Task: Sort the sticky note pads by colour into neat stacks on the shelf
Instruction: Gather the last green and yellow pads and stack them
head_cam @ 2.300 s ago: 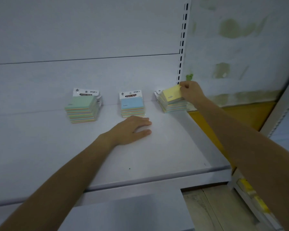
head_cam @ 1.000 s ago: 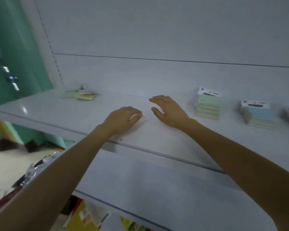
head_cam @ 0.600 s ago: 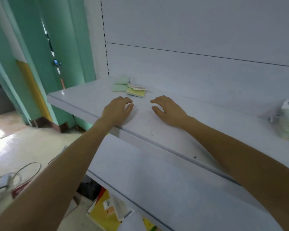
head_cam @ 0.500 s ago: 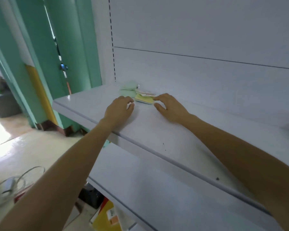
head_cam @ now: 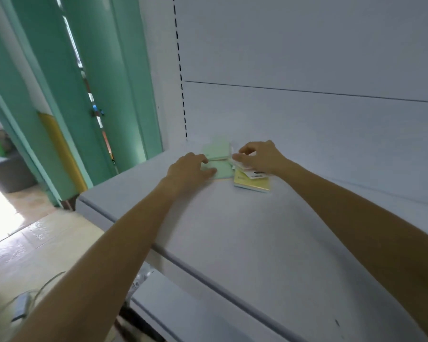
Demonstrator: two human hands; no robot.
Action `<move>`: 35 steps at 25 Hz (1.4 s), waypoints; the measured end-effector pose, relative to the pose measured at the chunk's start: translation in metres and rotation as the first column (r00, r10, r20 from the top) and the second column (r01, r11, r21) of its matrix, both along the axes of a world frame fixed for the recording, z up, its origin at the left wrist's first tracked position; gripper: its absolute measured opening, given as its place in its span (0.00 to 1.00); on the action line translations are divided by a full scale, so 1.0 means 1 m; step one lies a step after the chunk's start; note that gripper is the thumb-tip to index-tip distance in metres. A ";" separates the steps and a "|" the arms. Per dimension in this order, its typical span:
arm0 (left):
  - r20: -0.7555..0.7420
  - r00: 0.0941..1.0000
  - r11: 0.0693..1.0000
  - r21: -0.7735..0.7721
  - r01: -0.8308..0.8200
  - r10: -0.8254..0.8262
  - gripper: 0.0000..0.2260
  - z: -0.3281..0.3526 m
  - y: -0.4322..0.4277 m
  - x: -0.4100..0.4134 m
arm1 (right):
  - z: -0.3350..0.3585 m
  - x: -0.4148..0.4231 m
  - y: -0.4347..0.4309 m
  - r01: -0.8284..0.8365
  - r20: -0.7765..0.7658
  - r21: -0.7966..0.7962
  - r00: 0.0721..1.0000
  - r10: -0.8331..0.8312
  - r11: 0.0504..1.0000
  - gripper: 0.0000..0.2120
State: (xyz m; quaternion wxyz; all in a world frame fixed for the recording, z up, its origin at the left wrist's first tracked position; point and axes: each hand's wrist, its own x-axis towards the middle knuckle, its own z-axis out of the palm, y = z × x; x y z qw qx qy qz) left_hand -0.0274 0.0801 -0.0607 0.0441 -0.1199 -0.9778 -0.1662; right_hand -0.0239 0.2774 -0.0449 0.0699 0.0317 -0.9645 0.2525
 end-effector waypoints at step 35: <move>0.163 0.931 0.940 0.153 0.304 -0.327 0.34 0.007 0.008 -0.003 | -0.007 0.068 0.015 0.348 0.100 -0.062 0.935 -0.341 0.936 0.17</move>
